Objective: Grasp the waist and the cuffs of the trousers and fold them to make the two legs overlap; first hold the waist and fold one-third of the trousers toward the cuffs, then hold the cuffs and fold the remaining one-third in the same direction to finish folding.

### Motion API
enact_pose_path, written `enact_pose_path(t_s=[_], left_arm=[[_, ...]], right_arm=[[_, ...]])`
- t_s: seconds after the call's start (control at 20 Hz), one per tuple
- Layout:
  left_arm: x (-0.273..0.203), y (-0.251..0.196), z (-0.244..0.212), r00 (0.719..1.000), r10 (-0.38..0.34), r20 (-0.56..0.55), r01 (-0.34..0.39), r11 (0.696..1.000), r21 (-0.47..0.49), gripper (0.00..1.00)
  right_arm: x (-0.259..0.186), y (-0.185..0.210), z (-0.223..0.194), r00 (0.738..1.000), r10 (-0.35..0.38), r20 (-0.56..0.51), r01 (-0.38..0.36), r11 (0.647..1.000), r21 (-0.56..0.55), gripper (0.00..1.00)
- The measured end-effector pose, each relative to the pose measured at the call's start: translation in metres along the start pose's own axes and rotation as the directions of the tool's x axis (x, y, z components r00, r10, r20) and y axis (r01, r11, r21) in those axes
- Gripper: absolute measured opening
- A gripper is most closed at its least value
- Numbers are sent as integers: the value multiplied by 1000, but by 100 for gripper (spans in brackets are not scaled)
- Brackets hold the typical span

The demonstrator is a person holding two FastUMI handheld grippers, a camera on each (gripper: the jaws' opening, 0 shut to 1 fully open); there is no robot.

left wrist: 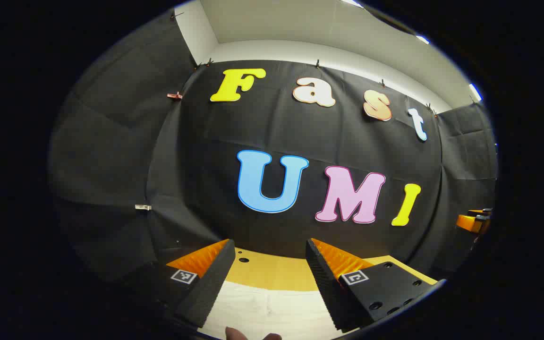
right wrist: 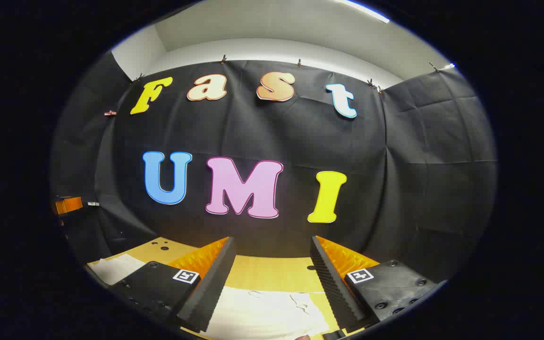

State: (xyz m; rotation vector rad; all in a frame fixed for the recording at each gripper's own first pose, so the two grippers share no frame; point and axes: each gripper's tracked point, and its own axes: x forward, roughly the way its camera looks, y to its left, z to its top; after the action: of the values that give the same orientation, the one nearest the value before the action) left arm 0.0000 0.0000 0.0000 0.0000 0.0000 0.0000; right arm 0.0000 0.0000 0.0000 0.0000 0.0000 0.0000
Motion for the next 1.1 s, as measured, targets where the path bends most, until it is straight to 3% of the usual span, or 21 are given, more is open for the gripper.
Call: enact_pose_path(t_s=[0.35, 0.7, 0.9, 1.1], left_arm=[[1, 12, -10, 999, 27, -22, -26, 999, 18, 95], [-3, 32, -9, 999, 44, -21, -43, 998, 39, 95], [-5, 38, -21, 998, 2, -57, 6, 990, 142, 95], [-11, 63, -59, 984, -42, -173, 96, 945, 312, 95]], right_arm=[[-3, 14, -9, 1000, 15, -16, -16, 999, -52, 96], [-2, 5, -10, 1000, -10, -26, 10, 1000, -20, 97], [-4, -4, -11, 1000, -17, -25, 14, 993, -114, 97], [-11, -19, -25, 997, -43, -63, 32, 985, -168, 97]])
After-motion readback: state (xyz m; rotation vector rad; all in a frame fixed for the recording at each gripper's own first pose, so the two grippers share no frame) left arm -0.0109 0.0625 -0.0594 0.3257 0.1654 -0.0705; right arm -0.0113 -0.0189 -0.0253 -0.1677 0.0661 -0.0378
